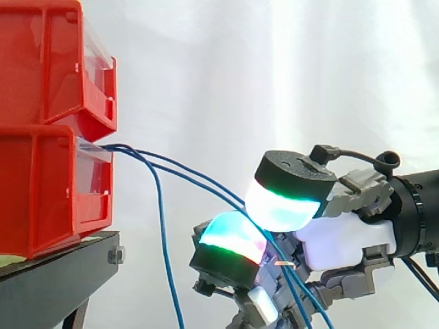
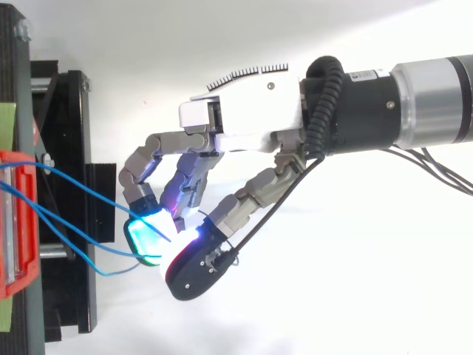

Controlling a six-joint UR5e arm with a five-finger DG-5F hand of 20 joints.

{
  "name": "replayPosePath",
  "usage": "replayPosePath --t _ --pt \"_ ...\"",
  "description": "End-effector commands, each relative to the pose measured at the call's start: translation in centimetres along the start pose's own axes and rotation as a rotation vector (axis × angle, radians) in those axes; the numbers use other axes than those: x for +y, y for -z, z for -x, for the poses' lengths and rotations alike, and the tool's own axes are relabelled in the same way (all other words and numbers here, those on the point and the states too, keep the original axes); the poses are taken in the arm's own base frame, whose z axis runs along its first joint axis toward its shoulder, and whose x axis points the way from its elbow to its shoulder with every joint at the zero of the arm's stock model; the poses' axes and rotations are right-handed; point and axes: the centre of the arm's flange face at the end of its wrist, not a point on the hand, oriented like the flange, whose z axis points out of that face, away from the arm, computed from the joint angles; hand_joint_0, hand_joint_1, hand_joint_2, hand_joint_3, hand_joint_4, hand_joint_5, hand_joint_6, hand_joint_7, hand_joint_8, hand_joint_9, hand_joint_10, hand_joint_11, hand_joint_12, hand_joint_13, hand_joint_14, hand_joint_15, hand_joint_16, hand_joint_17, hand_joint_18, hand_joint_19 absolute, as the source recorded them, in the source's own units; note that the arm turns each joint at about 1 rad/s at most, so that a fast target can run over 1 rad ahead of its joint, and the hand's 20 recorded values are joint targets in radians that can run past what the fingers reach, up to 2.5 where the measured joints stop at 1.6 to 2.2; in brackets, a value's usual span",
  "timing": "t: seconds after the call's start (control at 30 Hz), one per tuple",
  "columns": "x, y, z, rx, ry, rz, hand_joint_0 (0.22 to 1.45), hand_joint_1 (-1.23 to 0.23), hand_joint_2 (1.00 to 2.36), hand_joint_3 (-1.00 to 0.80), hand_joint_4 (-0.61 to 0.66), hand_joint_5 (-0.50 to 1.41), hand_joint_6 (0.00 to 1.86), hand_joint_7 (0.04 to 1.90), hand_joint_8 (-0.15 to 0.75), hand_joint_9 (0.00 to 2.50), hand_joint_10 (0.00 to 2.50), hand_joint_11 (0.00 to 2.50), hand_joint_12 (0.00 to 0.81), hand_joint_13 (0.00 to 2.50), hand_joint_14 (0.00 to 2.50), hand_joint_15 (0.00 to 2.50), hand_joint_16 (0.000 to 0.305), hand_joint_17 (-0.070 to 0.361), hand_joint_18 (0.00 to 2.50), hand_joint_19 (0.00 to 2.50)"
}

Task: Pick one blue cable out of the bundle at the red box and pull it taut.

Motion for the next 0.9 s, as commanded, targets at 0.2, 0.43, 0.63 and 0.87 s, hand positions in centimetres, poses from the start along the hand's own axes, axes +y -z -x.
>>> replayPosePath --t 0.2,0.43,0.63,0.87 --pt "0.0 0.0 0.1 -0.002 0.000 0.001 0.79 -0.95 1.00 -0.50 0.10 -0.19 0.91 1.09 0.326 0.82 0.01 0.76 0.394 0.72 0.01 0.30 0.051 0.114 0.79 0.37" --pt "1.1 0.3 0.3 -0.006 0.001 0.016 0.75 -0.96 1.00 -0.50 0.16 -0.18 0.92 1.15 0.326 0.86 0.02 0.83 0.393 0.73 0.01 0.31 0.050 0.113 0.80 0.38" --pt "1.5 0.4 0.3 -0.006 0.004 0.019 0.51 -0.87 1.00 -0.50 0.20 -0.14 0.90 1.20 0.368 0.93 0.02 0.83 0.420 0.76 0.01 0.34 0.056 0.126 0.83 0.45" --pt "1.5 0.3 0.2 -0.003 0.003 0.021 0.59 -0.73 1.01 -0.41 0.17 -0.12 0.88 1.27 0.361 1.02 0.02 0.81 0.408 0.79 0.01 0.35 0.053 0.118 0.83 0.49"
